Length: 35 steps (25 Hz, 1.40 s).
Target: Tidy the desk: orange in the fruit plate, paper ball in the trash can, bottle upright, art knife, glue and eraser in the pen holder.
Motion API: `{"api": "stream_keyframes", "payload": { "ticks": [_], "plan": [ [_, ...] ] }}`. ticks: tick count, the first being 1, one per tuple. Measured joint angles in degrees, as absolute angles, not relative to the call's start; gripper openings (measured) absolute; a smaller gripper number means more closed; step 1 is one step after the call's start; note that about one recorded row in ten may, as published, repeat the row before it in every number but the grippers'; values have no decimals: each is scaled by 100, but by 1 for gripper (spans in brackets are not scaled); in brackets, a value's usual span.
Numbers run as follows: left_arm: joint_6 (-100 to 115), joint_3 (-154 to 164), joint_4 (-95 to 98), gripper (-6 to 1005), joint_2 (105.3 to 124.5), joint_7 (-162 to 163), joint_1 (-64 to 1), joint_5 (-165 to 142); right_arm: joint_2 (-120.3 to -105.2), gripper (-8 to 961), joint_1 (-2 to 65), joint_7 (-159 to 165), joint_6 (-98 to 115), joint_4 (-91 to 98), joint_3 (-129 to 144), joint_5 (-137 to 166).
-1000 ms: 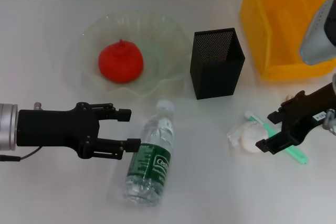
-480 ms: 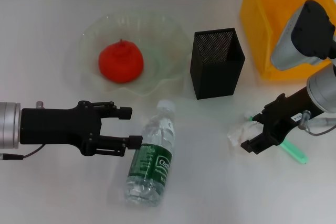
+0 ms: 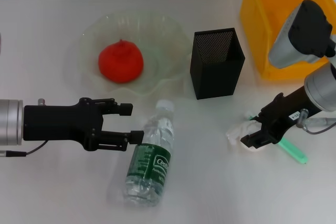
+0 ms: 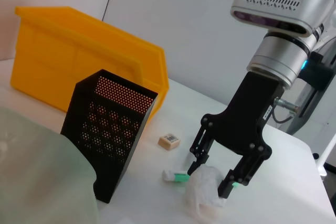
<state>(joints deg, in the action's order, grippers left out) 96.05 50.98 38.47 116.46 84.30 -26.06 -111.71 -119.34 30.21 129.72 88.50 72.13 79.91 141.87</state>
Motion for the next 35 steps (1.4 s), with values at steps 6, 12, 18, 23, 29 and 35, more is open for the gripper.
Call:
{"api": "stream_keyframes", "payload": {
  "ticks": [6,12,18,23,29,35],
  "plan": [
    [9551,5097,3848,829,11640,8431,-2631,-11169,-11920,497,2794,12760,9306,7689,7598,13875],
    [9535,5097,3850,829,11616,8432,-2640,-11170,-11911,498,2324,12049,9924,8251,5325,12353],
    [9536,5098,3850,829,11626,8409,-2650,-11170,-11918,504,2198,10980,9358,7182,3336,10910],
    [9530,5097,3850,829,11635,8408,-2657,-11171,-11930,509,2175,10112,8343,6143,3056,10266],
    [9527,5098,3850,829,11645,8427,-2639,-11171,-11928,515,2367,9822,7673,5427,3106,10154],
    [9527,5097,3850,828,11645,8449,-2627,-11171,-11914,659,2420,9740,7611,5291,3136,10177]
  ]
}}
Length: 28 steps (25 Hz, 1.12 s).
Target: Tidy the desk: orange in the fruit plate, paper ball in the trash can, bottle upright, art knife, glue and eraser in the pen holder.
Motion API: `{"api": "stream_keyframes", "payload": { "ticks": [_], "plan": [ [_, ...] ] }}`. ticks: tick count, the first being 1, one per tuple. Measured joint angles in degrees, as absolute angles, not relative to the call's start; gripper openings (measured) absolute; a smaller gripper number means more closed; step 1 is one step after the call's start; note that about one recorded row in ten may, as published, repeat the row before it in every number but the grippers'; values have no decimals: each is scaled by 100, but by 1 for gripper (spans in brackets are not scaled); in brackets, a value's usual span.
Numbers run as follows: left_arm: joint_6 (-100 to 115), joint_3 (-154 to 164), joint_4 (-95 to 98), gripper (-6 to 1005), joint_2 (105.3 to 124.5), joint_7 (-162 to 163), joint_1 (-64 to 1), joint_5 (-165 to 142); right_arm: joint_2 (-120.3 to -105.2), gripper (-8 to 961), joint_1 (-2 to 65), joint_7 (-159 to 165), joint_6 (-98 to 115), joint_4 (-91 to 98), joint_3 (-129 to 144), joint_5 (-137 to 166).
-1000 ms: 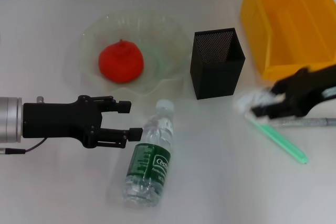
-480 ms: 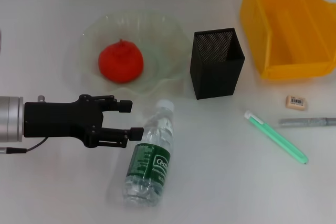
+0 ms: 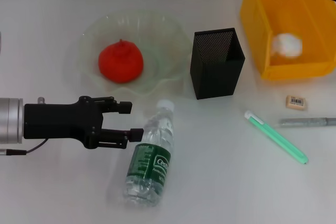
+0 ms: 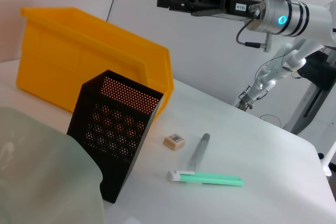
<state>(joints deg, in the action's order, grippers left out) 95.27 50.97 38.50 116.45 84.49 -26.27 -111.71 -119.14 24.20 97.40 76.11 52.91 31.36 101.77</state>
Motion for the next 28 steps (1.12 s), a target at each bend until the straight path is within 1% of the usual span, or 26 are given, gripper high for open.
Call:
{"api": "stream_keyframes", "payload": {
  "ticks": [2,5,7,9,10,11,12,14,16,20,25,28],
  "plan": [
    [9529,5097,3850,828,11645,8452,-2621,-11171,-11909,730,2393,9742,7668,5294,3136,10177],
    [9535,5092,3850,828,11642,8470,-2623,-11170,-11889,731,2333,9757,8140,5416,3082,10155],
    [9543,5089,3850,828,11632,8512,-2630,-11167,-11815,731,2290,9768,8824,5561,3035,10148],
    [9549,5088,3863,828,11619,8579,-2634,-11152,-11633,731,2269,9916,9618,5673,3044,10281],
    [9550,5070,3876,828,11611,8633,-2637,-11143,-11504,731,2281,10052,10123,5718,3066,10445],
    [9552,5053,3885,828,11605,8669,-2638,-11139,-11440,731,2297,10106,10362,5730,3073,10540],
    [9552,5012,3902,828,11601,8738,-2640,-11139,-11334,731,2331,10191,10916,5747,3081,10762],
    [9552,4941,3957,828,11591,8904,-2648,-11152,-11264,731,2363,10151,11632,5752,3087,11040],
    [9528,4918,4021,828,11584,9092,-2659,-11165,-11268,731,2319,9967,12003,5740,3085,11345],
    [9391,4978,4446,828,11588,10152,-2728,-11315,-11327,730,2224,9649,12022,5499,3075,11966],
    [9368,5224,5777,828,11803,12584,-3021,-12342,-11345,730,2190,9361,11728,4986,3052,12208],
    [9420,5805,6555,829,11836,14234,-3217,-12850,-11337,730,2167,9324,11562,4861,3066,12295]
  ]
}}
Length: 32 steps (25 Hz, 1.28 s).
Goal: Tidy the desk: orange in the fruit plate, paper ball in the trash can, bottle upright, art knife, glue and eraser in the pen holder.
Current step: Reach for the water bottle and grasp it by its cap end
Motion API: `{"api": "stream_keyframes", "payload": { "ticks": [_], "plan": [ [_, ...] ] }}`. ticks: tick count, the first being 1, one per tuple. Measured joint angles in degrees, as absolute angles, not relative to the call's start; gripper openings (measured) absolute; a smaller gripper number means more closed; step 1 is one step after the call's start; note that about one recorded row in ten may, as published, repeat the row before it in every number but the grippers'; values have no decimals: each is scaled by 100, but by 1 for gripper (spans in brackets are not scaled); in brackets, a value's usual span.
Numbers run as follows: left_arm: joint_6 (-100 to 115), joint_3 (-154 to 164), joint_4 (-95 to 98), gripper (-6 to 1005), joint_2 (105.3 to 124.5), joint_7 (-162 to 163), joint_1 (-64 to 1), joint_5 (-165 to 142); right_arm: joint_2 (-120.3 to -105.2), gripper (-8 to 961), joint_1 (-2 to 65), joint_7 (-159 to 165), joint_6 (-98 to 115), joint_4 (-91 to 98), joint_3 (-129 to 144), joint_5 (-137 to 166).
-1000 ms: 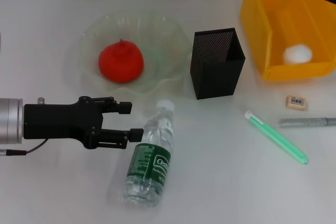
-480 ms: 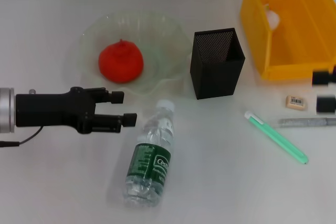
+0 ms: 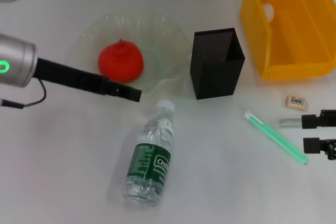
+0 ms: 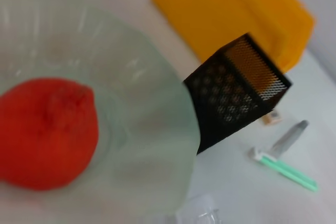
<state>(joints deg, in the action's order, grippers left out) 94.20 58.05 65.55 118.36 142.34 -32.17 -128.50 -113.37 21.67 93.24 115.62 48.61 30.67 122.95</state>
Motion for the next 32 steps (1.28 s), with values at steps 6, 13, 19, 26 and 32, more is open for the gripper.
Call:
{"api": "stream_keyframes", "payload": {
  "ticks": [6,13,19,26,32],
  "plan": [
    [9508,6613,7176,828,11825,15683,-3430,-12962,-11358,730,2092,9157,11478,4873,3051,12373],
    [9427,7246,7066,828,11915,16465,-3654,-13045,-11376,730,2057,8949,11418,4889,3015,12375],
    [9106,7260,6487,829,11897,16453,-3716,-13041,-11376,729,2067,8784,11354,4881,3002,12353],
    [8662,7464,6259,828,11870,16421,-3763,-13178,-11451,729,2096,8767,11226,4852,2997,12353],
    [8349,7768,6228,828,11891,16388,-3822,-13331,-11464,729,2072,8764,11180,4832,2996,12355]
  ]
}}
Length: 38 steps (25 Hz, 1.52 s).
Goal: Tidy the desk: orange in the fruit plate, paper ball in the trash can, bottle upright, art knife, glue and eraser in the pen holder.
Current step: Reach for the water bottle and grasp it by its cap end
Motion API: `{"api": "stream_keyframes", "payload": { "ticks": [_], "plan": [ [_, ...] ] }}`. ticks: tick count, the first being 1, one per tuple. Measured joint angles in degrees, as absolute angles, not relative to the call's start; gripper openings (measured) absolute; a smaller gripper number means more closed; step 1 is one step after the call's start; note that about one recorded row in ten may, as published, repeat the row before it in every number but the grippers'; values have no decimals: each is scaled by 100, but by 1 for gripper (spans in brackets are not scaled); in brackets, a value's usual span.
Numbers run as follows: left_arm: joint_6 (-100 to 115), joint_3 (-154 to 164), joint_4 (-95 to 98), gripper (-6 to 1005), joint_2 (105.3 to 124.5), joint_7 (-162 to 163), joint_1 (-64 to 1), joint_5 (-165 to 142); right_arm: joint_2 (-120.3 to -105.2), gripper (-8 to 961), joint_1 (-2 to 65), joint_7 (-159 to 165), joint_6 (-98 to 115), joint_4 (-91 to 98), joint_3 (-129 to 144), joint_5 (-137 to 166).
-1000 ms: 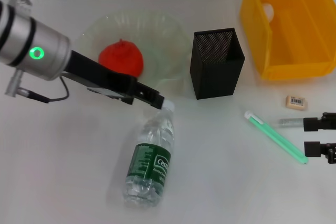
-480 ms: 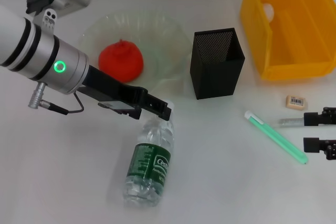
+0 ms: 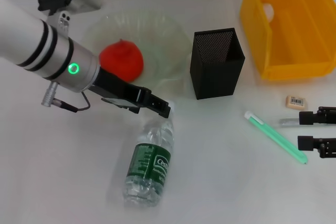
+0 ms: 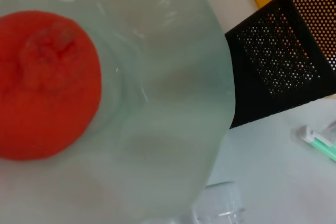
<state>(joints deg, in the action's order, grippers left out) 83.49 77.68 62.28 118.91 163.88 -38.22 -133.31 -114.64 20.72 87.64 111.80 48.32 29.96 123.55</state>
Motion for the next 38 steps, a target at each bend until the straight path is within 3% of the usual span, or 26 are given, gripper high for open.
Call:
{"api": "stream_keyframes", "payload": {
  "ticks": [38],
  "plan": [
    [7293,8579,5449,826,11918,16372,-4435,-13395,-11522,727,2069,8826,10794,4755,3012,12393]
  ]
}}
